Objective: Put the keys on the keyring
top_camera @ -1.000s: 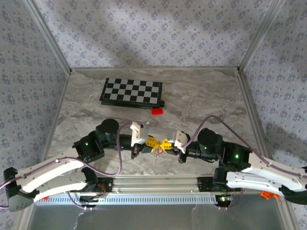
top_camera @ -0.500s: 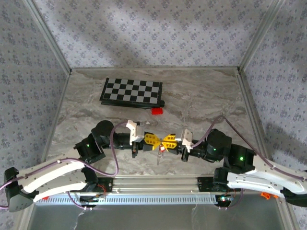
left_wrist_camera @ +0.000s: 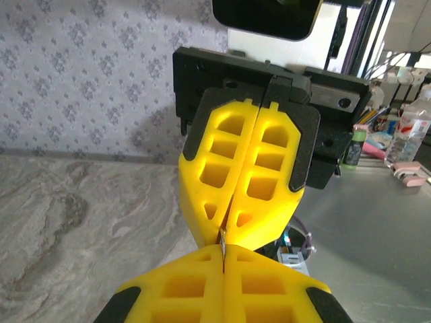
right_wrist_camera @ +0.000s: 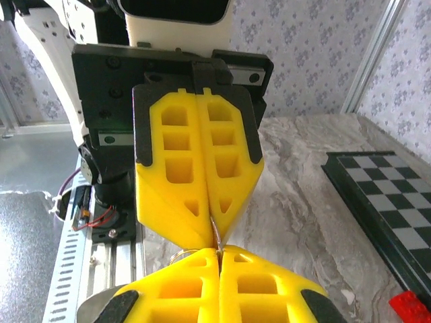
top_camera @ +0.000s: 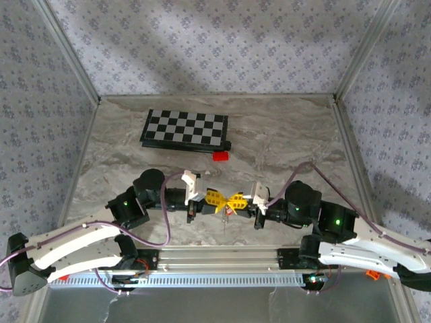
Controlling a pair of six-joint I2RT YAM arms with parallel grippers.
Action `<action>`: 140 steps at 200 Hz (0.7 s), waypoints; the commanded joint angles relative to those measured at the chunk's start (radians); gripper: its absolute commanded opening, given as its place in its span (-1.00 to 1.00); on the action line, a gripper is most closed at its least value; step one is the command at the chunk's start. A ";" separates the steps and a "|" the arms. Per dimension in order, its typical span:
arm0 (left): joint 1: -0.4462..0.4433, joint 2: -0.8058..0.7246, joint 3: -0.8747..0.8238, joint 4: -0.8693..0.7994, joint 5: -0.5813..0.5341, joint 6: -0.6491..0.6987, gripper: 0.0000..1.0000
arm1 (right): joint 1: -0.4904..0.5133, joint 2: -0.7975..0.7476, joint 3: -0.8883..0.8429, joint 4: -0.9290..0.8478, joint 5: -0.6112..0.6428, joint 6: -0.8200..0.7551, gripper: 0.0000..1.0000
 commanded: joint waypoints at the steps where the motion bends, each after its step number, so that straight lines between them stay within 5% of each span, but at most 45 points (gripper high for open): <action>1: -0.023 -0.003 0.076 -0.111 0.037 0.043 -0.99 | -0.016 0.017 0.069 -0.056 0.103 -0.012 -1.00; 18: -0.023 0.020 0.127 -0.257 -0.003 0.106 -0.85 | -0.016 0.040 0.121 -0.148 0.102 -0.040 -1.00; 69: -0.023 0.095 0.216 -0.437 -0.022 0.201 -0.89 | -0.016 0.147 0.248 -0.325 -0.006 -0.069 -1.00; 127: -0.022 0.032 0.157 -0.227 0.012 0.125 -1.00 | -0.017 0.106 0.188 -0.210 -0.036 -0.034 -1.00; 140: -0.022 0.010 0.127 -0.145 0.023 0.088 -1.00 | -0.020 0.068 0.128 -0.108 -0.029 -0.005 -0.82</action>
